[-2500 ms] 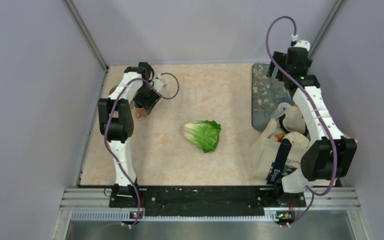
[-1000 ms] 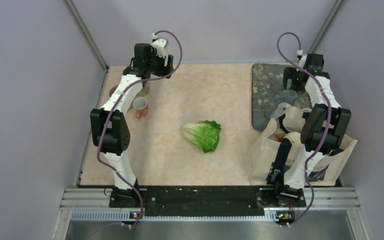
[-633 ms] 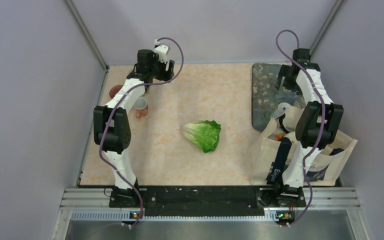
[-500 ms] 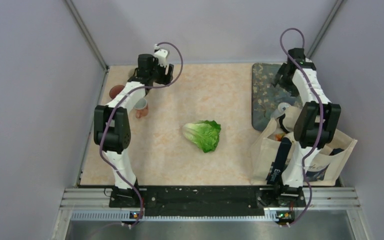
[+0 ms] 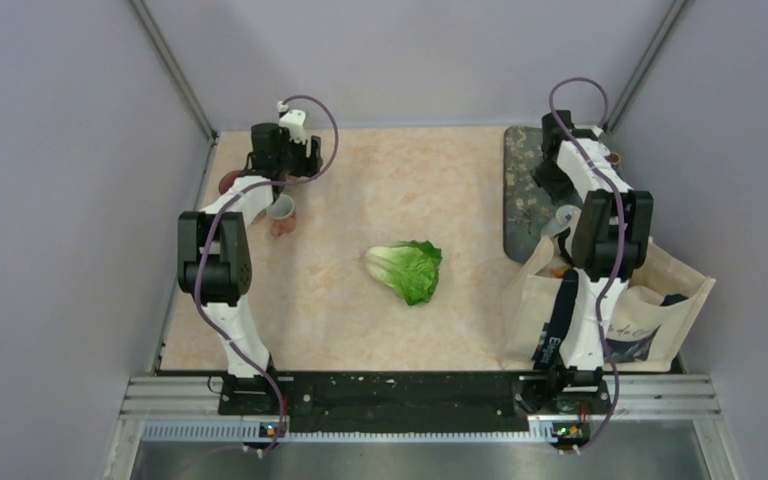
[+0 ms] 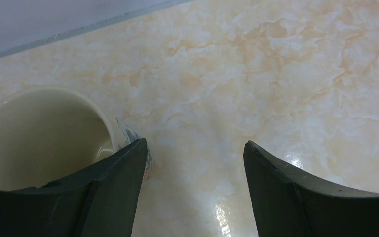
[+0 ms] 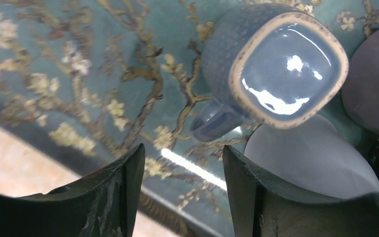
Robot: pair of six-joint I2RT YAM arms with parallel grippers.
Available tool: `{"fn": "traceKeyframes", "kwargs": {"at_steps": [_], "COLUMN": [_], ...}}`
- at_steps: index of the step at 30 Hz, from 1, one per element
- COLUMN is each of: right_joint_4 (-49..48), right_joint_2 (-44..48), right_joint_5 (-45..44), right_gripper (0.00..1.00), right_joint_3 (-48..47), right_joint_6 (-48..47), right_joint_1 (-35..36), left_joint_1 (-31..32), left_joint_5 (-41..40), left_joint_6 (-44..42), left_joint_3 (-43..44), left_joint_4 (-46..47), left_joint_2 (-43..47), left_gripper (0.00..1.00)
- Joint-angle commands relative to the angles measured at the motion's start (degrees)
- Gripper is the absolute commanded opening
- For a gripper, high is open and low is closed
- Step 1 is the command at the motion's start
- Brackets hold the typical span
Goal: Turn the mug right side up
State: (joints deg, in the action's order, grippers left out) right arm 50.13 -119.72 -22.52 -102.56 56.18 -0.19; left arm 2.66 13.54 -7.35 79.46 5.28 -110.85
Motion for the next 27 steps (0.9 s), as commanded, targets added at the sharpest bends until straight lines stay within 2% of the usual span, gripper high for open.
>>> {"fn": "traceKeyframes", "kwargs": {"at_steps": [1, 13, 20, 27], "right_joint_4": [2.5, 3.9, 3.6, 2.5], "right_joint_2": [-2.9, -5.1, -9.5, -9.4], "right_joint_5": [-6.1, -15.0, -14.2, -14.7], "right_gripper": [0.57, 0.49, 0.46, 0.41], "right_joint_3": [-3.1, -5.4, -9.9, -8.2], "right_joint_6": [2.8, -1.5, -2.6, -2.0], "right_joint_1": [-0.2, -0.1, -0.4, -1.8], "left_joint_1": [-1.2, -2.3, -2.3, -2.2], "left_joint_5": [1.9, 3.5, 3.6, 3.0], "left_joint_6": [1.1, 2.1, 2.4, 1.4], "left_joint_3": [-0.6, -1.5, -2.0, -2.8], "left_joint_4": [6.8, 9.0, 9.9, 9.5], "left_joint_2": [3.8, 3.5, 3.8, 4.7], "left_gripper": [0.77, 0.75, 0.75, 0.75]}}
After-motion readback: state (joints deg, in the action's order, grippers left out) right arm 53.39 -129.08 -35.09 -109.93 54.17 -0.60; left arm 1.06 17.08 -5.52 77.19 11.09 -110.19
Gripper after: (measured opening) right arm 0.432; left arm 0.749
